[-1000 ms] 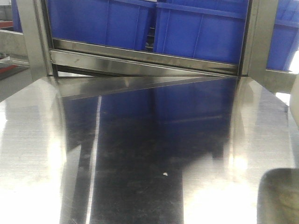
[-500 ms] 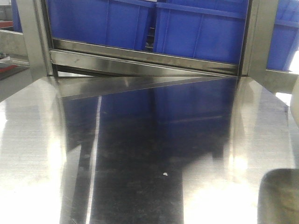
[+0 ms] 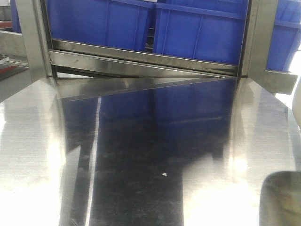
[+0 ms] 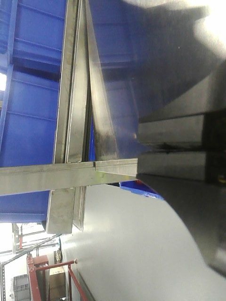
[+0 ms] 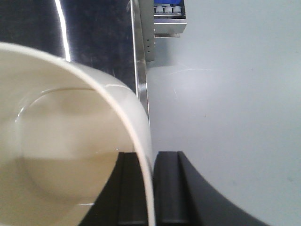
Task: Move white bin to right shelf second layer
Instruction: 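Pull the lifted bin back toward the robot with the right gripper, then turn the base away from the table holding the bin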
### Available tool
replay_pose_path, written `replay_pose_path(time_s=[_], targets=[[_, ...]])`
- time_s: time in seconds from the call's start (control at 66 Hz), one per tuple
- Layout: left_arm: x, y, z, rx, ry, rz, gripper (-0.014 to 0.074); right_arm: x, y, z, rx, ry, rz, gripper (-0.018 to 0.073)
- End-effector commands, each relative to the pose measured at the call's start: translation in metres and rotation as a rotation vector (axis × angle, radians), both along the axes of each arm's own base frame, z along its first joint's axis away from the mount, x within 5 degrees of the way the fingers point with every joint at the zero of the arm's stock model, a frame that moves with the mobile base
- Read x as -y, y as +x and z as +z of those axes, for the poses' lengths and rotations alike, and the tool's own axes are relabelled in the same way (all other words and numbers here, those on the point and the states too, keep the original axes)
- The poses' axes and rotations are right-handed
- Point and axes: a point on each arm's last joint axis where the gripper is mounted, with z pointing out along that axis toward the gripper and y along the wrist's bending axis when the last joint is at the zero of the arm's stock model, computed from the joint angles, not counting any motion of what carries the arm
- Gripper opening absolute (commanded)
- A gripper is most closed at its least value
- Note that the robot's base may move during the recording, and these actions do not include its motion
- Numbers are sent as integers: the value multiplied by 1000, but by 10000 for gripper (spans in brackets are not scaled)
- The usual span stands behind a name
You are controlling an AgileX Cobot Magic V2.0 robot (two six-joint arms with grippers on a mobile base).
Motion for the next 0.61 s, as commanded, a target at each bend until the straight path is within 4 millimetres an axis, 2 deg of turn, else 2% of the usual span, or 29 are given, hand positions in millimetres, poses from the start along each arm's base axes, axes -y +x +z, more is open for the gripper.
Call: replay_pose_path(time_s=[0.0,0.591], targets=[[0,0,-4,59,-17,1,85,0,3,15,102,-11,2,49],[0,0,-4,59,-17,1,85,0,3,15,102,-11,2,49]])
